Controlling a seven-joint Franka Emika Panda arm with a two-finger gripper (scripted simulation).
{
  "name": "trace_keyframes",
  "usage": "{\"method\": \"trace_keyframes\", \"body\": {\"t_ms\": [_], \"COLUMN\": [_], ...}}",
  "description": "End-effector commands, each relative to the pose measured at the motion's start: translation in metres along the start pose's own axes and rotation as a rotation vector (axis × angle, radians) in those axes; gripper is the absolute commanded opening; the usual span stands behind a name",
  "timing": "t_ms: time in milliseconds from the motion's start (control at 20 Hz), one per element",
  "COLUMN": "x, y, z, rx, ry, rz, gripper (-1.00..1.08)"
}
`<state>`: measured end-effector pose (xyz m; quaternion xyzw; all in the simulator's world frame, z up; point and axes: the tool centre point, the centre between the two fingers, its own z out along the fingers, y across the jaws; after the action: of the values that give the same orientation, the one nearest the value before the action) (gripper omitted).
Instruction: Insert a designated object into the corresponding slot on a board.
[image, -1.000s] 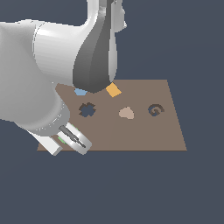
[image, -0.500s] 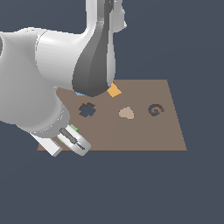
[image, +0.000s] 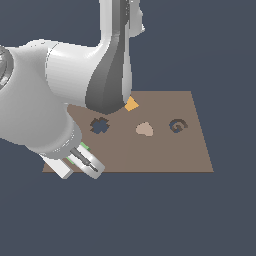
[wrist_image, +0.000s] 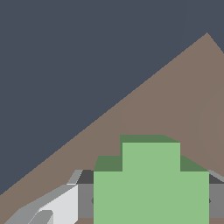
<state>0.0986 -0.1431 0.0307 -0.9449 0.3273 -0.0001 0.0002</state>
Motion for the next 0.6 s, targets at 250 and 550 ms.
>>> {"method": "trace_keyframes", "body": {"t_ms": [250,550], "x": [0.0002,-0.004], "y": [0.0003,0.0008], "z": [0.0001,-0.0004], "rx": [0.0,0.0], "ry": [0.0,0.0], "rz": [0.0,-0.005], "gripper": [-1.0,-1.0]}}
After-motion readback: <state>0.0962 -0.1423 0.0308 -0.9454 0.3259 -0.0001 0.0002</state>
